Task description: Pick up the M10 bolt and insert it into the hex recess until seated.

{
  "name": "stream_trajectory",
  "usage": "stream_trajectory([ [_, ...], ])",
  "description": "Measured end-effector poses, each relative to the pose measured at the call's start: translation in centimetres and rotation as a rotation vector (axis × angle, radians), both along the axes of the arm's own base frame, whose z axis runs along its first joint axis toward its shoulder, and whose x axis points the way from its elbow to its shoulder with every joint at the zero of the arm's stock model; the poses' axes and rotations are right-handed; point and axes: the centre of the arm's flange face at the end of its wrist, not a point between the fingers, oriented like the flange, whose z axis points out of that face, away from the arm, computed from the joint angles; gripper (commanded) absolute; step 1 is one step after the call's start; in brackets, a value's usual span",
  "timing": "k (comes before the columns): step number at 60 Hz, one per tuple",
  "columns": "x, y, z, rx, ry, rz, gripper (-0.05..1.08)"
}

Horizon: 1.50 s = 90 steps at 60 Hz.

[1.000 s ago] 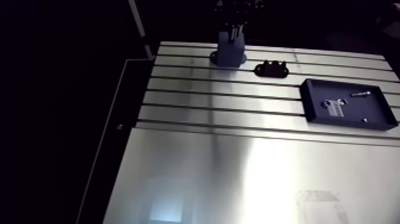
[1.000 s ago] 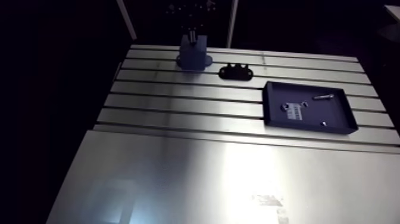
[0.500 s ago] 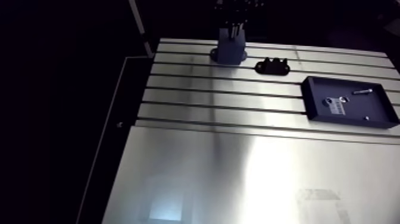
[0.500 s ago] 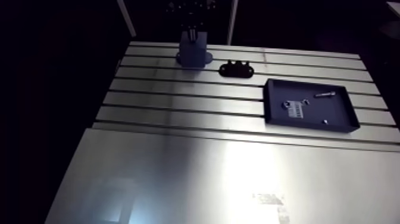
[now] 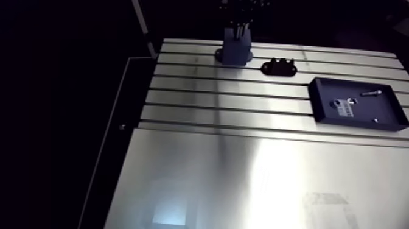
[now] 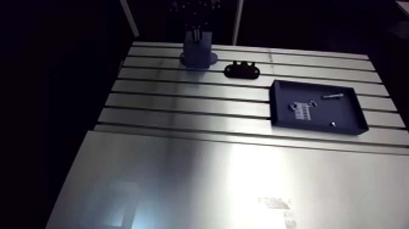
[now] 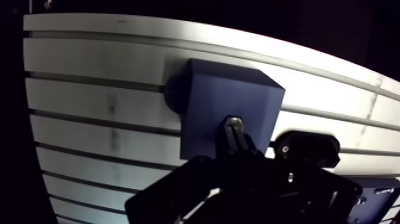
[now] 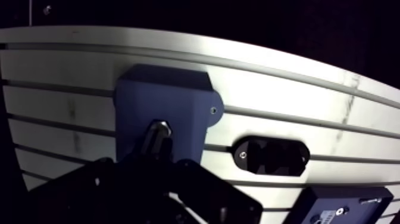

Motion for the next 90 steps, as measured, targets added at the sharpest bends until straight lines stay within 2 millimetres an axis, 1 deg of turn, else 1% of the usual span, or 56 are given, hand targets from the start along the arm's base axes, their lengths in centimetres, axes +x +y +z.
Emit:
stream_trajectory([
  [68,-0.03,0.06,-0.38,0.003,-0.006,0.005,1.07],
  [82,-0.2,0.09,-0.3,0.002,-0.004,0.005,1.07],
  [90,-0.32,0.02,0.08,0.001,0.001,0.007,1.07],
])
